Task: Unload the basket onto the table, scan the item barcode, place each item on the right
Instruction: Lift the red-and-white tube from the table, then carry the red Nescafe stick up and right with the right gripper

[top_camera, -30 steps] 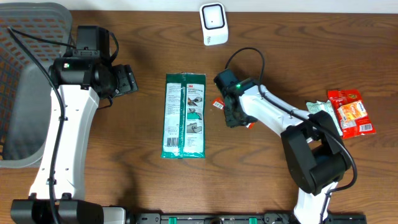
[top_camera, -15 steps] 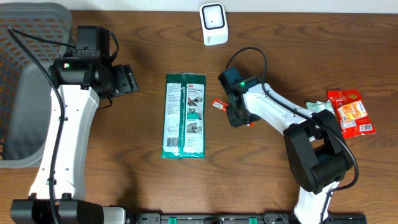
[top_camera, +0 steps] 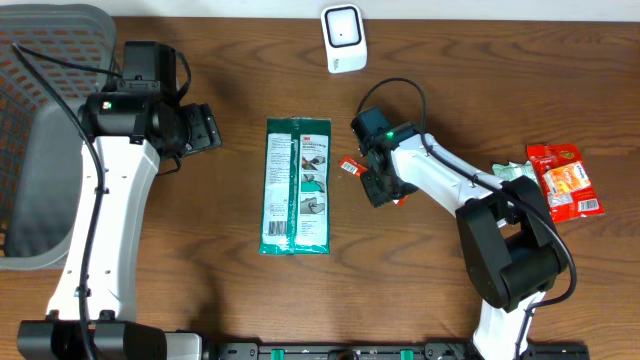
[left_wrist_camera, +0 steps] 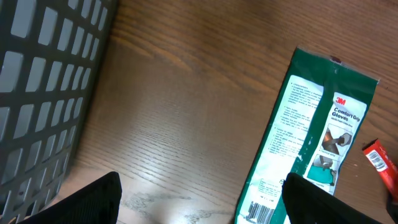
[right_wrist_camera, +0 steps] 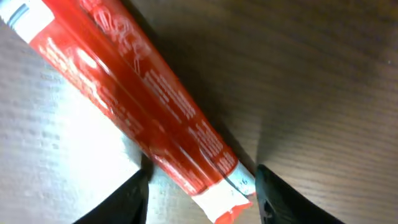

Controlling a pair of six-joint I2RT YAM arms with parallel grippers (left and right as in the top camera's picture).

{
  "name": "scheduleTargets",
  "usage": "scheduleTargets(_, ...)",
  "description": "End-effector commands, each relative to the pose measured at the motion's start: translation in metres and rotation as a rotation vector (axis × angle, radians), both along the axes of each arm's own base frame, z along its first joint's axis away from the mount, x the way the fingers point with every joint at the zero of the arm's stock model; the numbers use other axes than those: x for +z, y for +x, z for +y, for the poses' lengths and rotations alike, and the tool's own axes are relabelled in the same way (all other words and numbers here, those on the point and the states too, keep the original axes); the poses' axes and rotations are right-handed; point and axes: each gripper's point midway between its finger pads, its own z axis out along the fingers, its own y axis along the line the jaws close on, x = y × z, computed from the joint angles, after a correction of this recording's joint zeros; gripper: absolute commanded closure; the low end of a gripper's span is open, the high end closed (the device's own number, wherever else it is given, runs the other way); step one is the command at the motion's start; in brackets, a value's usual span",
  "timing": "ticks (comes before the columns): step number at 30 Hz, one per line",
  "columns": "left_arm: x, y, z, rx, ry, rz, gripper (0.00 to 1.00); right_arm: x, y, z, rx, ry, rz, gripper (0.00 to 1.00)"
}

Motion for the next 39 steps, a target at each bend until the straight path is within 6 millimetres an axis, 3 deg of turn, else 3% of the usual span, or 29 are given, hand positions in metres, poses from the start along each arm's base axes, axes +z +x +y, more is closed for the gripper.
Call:
scheduleTargets(1, 0.004, 0.0, 0.003, 0.006, 0.008, -0.008, 0.17, 0.018, 0.012, 0.008, 0.049, 0.006, -0.024, 0.47)
scheduleTargets(4, 0.004, 0.0, 0.003, 0.006, 0.008, -0.008, 0.17, 0.037, 0.019, 0.012, 0.049, 0.016, -0.043, 0.44)
scheduleTargets(5, 0.004, 0.0, 0.003, 0.006, 0.008, -0.008, 0.17, 0.045, 0.021, 0.013, 0.049, 0.018, -0.046, 0.33)
scheduleTargets(7, 0.004, 0.0, 0.003, 0.006, 0.008, -0.008, 0.17, 0.05, 0.021, 0.013, 0.049, 0.016, -0.04, 0.01)
scheduleTargets(11, 0.004, 0.0, 0.003, 0.006, 0.008, -0.008, 0.17, 0.047, 0.01, 0.016, 0.075, 0.037, 0.009, 0.01)
scheduleTargets(12, 0.004, 0.0, 0.003, 0.006, 0.008, -0.008, 0.17, 0.047, 0.008, 0.015, 0.088, 0.035, 0.019, 0.08)
scheduleTargets(14, 0.004, 0.0, 0.003, 0.006, 0.008, -0.008, 0.17, 0.044, 0.005, 0.014, 0.107, 0.027, 0.031, 0.54)
scheduleTargets(16, 0.004, 0.0, 0.003, 0.006, 0.008, -0.008, 0.17, 0.041, 0.001, 0.013, 0.115, 0.02, 0.04, 0.78)
scheduleTargets(23, 0.004, 0.0, 0.003, 0.006, 0.008, -0.008, 0.17, 0.029, 0.002, 0.01, 0.166, -0.014, 0.017, 0.74)
scheduleTargets(30, 0.004, 0.0, 0.003, 0.006, 0.008, -0.008, 0.17, 0.004, 0.001, 0.012, 0.248, -0.009, -0.019, 0.75)
scheduleTargets(33, 0.004, 0.0, 0.003, 0.006, 0.008, -0.008, 0.17, -0.006, 0.004, 0.014, 0.248, 0.004, -0.05, 0.81)
scheduleTargets(36, 0.004, 0.0, 0.003, 0.006, 0.008, -0.008, 0.17, -0.015, -0.001, 0.013, 0.25, 0.009, -0.048, 0.95)
scheduleTargets(39, 0.004, 0.0, 0.003, 0.006, 0.008, -0.008, 0.17, -0.018, -0.006, 0.011, 0.25, 0.009, -0.032, 0.97)
